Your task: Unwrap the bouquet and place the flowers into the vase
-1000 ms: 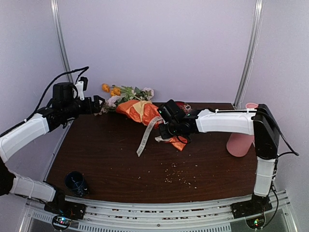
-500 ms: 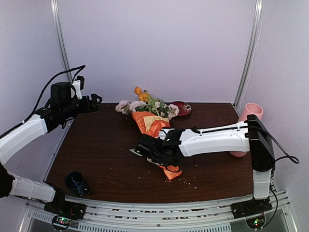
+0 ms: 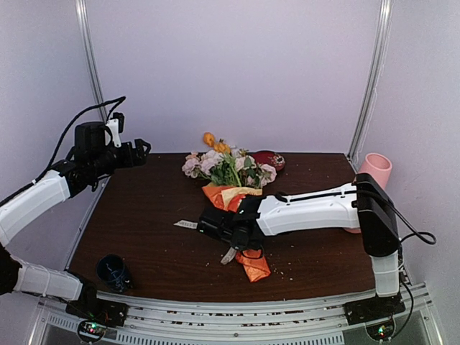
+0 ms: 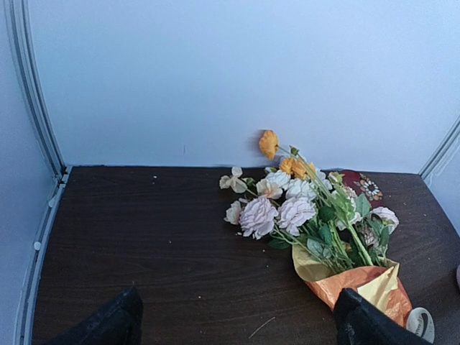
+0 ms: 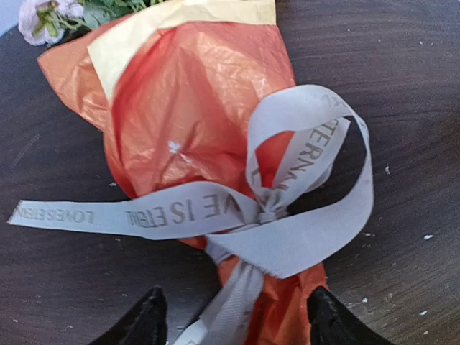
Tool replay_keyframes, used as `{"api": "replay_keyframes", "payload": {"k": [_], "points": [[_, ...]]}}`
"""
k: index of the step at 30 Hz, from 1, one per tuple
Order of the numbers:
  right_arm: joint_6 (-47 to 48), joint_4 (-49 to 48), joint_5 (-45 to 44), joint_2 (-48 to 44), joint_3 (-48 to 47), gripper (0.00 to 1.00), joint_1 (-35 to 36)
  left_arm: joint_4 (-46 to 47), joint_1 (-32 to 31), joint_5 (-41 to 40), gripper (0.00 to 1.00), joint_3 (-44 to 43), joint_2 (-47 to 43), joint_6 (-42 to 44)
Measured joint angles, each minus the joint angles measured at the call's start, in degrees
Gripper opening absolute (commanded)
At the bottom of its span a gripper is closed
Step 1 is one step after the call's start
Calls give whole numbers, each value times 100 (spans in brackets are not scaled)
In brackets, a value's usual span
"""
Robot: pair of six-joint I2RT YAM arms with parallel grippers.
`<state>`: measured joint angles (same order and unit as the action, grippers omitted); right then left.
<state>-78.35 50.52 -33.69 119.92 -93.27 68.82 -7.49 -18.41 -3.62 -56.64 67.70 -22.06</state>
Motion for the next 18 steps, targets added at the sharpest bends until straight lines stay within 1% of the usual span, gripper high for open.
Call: {"api": "replay_keyframes", "payload": {"k": [2, 4, 7, 9, 11, 12, 14, 16, 18], "points": [[203, -133, 55, -24, -90, 83, 35, 2, 0, -2, 95, 0, 0, 0], [487, -275, 98, -118, -96, 84, 44, 0, 0, -2, 95, 0, 0, 0], [1123, -793, 256, -562, 173, 84, 31, 2, 0, 2, 95, 0, 2, 0], [1692, -1360, 442, -1213, 719, 84, -37, 4, 0, 20, 95, 0, 13, -2], [2186, -2063, 706, -2011, 1493, 84, -195, 2, 0, 48, 95, 0, 31, -2], [2332, -2308, 815, -2291, 1790, 84, -278, 4, 0, 68, 95, 0, 46, -2], [2693, -3145, 1224, -2900, 2621, 84, -474, 7, 0, 111, 95, 0, 87, -2], [2916, -3921, 1628, -3189, 3342, 84, -647, 4, 0, 153, 95, 0, 136, -2], [3042, -4588, 2055, -3233, 3976, 84, -706, 9, 0, 238, 95, 0, 205, -2]]}}
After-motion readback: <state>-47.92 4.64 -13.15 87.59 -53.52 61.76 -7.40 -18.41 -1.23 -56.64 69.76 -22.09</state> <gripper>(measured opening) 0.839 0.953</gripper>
